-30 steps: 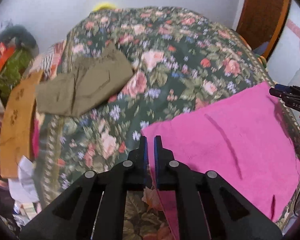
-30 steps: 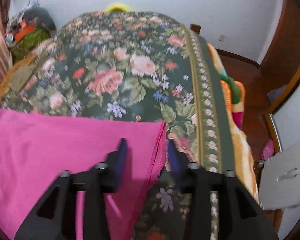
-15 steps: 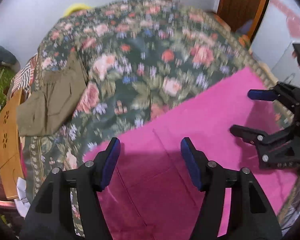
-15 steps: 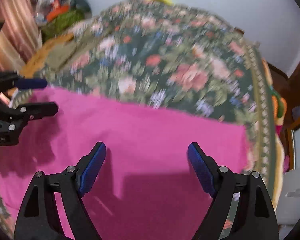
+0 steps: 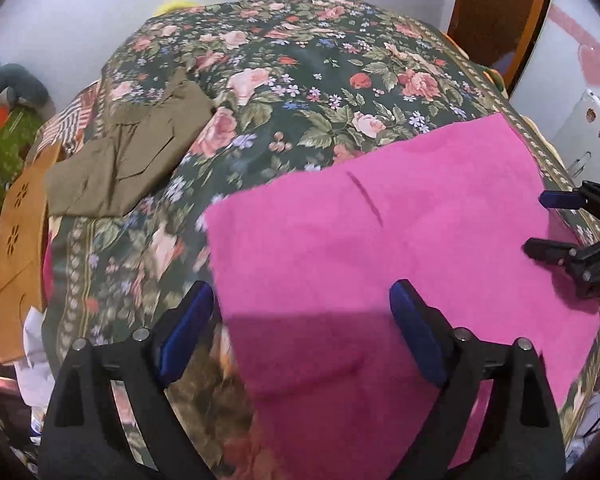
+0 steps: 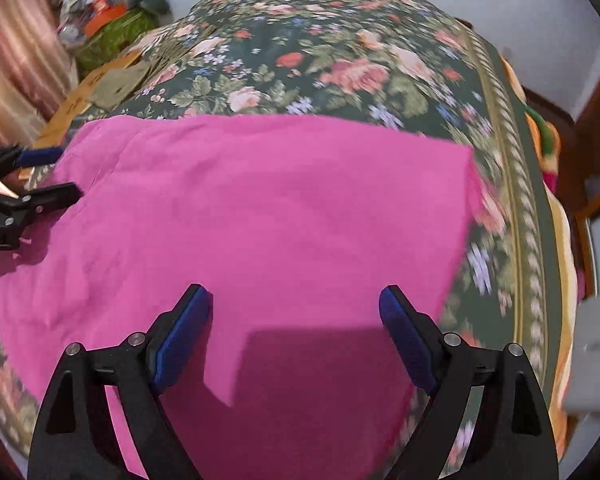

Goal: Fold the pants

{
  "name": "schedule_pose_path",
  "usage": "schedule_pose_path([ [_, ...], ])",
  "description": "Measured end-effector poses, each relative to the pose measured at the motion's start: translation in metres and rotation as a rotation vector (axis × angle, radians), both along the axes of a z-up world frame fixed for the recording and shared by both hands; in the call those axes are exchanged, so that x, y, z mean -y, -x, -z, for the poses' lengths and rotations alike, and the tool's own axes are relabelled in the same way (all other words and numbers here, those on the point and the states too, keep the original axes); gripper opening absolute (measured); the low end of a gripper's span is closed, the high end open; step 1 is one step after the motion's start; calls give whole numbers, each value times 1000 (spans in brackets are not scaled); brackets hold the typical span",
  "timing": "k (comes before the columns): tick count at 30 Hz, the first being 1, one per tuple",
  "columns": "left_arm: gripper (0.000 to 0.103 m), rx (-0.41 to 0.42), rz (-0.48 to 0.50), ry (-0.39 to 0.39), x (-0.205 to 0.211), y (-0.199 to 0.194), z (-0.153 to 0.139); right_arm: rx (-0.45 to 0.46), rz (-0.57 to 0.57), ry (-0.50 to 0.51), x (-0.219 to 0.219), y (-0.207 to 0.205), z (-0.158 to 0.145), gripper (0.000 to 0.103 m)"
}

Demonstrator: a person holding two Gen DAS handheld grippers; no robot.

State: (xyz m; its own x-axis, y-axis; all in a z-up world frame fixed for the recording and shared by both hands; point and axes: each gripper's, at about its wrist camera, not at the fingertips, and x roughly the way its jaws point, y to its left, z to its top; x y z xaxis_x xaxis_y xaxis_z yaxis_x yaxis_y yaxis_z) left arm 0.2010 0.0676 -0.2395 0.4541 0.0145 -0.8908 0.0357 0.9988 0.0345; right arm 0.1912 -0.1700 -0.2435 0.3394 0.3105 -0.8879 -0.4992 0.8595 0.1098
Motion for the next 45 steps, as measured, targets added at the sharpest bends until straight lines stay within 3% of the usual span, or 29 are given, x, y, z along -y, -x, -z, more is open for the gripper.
schedule_pose_path([
  [11, 95, 27, -47, -5, -15, 46, -12, -15, 90, -23, 39, 48, -4, 86],
  [17, 95, 50, -99, -29, -19, 65, -32, 18, 77, 16, 35, 60, -18, 86],
  [22, 95, 53, -160, 145, -36, 86, -52, 96, 21, -28, 14, 67, -42, 86],
  [28, 95, -40, -157, 352, -33, 102, -41, 142, -42, -152, -24, 77, -58, 86],
  [33, 95, -105, -146, 458, -22, 112, -23, 117, -56, -156, -49, 76, -41, 86],
  [37, 95, -105, -141, 498, -14, 118, -20, 58, -38, -107, -55, 72, -17, 86],
  [39, 95, -108, -136, 513, -11, 119, -19, 26, -30, -137, -50, 71, -9, 86],
  [45, 102, -89, -154, 618, -12, 111, -9, 32, -34, -161, -46, 74, -8, 86],
])
